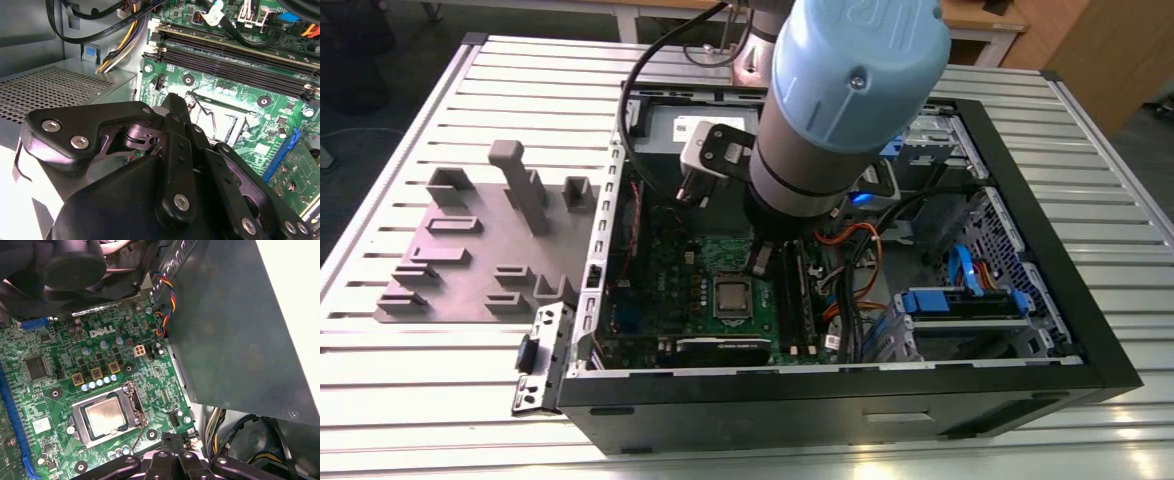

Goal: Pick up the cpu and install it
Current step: 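Install the first cpu locking lever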

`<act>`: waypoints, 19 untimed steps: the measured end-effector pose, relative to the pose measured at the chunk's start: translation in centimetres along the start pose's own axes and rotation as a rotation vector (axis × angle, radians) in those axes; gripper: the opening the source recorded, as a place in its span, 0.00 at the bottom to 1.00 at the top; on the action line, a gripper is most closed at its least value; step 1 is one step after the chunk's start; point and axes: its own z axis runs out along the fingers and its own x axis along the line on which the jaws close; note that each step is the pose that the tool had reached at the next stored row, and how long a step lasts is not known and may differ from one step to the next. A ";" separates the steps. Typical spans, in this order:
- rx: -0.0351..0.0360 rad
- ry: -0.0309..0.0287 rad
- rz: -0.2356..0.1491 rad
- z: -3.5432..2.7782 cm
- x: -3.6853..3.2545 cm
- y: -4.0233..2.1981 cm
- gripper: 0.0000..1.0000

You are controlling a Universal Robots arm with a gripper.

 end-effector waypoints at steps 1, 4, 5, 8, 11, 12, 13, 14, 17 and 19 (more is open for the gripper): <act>0.0000 0.0001 0.000 0.00 0.01 0.00 0.11; 0.0000 0.0000 0.000 -0.01 0.02 0.00 0.11; 0.0000 0.0001 0.000 0.00 0.02 0.00 0.11; 0.0001 0.0090 -0.001 0.00 0.02 -0.01 0.11; 0.0021 0.0398 -0.015 0.00 0.01 -0.01 0.11; 0.0030 0.0472 -0.019 0.00 0.01 -0.01 0.11; 0.0033 0.0507 -0.022 -0.02 0.00 0.00 0.11; 0.0037 0.0526 -0.022 -0.05 -0.02 0.01 0.11; 0.0112 0.0734 -0.022 -0.12 -0.04 0.07 0.11; 0.0231 0.1073 -0.021 -0.12 -0.04 0.10 0.11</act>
